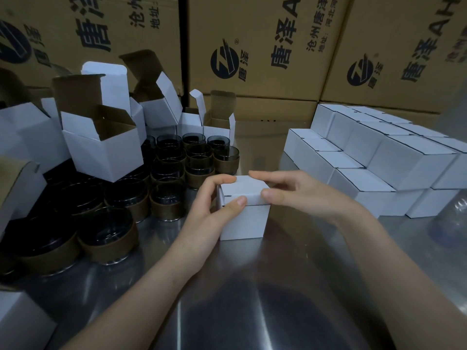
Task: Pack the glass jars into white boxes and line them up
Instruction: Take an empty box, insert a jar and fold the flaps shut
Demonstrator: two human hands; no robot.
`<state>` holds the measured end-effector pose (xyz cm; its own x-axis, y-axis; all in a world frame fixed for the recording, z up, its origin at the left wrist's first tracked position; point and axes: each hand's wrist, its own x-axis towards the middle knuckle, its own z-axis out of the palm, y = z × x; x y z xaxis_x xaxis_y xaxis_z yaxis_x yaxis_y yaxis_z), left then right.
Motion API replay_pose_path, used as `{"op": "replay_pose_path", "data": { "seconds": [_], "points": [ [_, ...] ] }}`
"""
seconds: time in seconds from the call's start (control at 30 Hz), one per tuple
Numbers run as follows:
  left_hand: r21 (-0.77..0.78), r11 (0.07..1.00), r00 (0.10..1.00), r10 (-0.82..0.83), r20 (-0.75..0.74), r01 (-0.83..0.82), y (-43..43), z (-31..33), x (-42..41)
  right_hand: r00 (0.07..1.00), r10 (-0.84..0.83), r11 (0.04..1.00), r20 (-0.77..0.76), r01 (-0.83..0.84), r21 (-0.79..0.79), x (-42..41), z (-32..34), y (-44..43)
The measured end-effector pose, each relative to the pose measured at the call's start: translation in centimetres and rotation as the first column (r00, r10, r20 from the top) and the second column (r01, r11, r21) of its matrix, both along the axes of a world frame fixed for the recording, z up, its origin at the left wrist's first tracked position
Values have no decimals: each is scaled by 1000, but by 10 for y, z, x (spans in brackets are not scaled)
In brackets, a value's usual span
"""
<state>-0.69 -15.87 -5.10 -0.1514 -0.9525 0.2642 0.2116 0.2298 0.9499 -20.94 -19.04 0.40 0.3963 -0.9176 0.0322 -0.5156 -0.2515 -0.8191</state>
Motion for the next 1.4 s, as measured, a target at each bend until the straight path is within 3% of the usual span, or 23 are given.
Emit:
{"op": "replay_pose_path", "data": {
  "seconds": [0.3,1.03,1.4],
  "points": [
    [46,999,1000,26,12,-27,-2,1,-2,996,-47,999,74,47,8,2,-2,-1],
    [95,994,994,39,100,-48,0,6,-5,997,-41,999,59,41,10,9,0,0],
    [75,987,973,123,196,-140,6,16,-14,999,-38,999,38,38,-6,9,-2,0]
  ]
}}
